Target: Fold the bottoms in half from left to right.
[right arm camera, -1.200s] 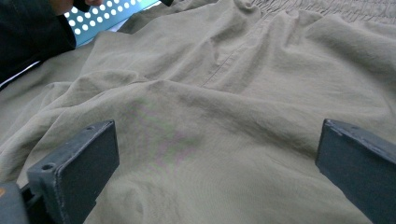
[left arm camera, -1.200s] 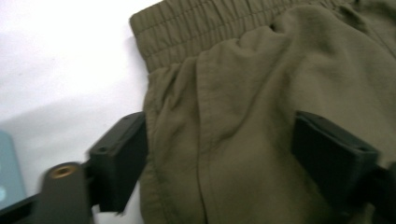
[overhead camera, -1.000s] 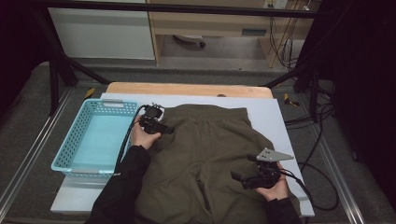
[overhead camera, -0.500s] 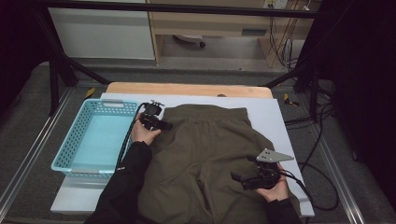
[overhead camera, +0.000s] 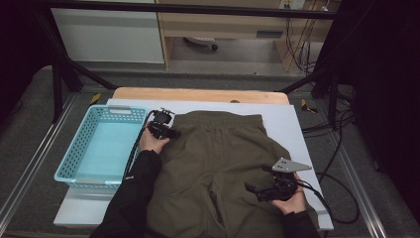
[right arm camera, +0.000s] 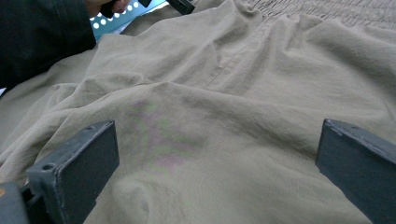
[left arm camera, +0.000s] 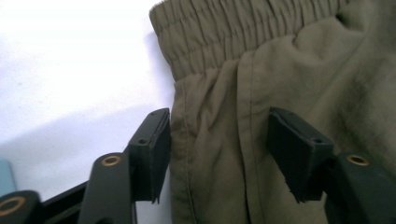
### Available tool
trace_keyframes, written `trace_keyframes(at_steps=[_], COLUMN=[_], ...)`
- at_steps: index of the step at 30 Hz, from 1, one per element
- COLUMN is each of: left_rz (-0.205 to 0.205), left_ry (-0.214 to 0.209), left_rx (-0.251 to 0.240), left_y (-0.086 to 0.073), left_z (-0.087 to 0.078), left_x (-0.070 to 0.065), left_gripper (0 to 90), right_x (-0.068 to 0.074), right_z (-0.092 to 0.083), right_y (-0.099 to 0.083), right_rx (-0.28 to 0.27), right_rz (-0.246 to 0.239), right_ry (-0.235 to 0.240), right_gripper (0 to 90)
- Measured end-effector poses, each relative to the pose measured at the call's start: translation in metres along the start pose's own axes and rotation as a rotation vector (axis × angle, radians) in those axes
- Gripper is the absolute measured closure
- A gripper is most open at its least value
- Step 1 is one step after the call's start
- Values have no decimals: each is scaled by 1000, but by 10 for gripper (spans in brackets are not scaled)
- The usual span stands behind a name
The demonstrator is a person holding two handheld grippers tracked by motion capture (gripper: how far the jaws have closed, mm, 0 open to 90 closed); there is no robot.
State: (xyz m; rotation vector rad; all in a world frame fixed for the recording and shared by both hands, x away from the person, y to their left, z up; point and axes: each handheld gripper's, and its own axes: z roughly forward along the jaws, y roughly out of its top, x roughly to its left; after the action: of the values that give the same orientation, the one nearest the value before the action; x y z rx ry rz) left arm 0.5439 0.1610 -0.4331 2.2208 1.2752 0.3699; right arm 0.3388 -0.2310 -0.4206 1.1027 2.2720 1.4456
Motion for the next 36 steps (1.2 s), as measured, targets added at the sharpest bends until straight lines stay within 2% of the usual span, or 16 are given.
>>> trace_keyframes(at_steps=[3,5,17,25,36], left_rz=[-3,2,15,42,49], left_ry=[0,-4,-8,5,-16], left_rx=[3,6,31,37,33], left_y=[0,0,0,1,0], left_z=[0,-1,-2,-1,-1], left_x=[0,-1,-6,-8,-5], left_gripper=[450,530,849,859,860], right_x=[0,0,4,15,52], right_z=[0,0,1,4,23], right_y=[0,0,2,11,33], right_rx=[3,4,11,24,47], right_rz=[0,-1,-14,-33,-85], right_ry=[1,1,10,29,105], right_gripper=[1,1,2,2,5])
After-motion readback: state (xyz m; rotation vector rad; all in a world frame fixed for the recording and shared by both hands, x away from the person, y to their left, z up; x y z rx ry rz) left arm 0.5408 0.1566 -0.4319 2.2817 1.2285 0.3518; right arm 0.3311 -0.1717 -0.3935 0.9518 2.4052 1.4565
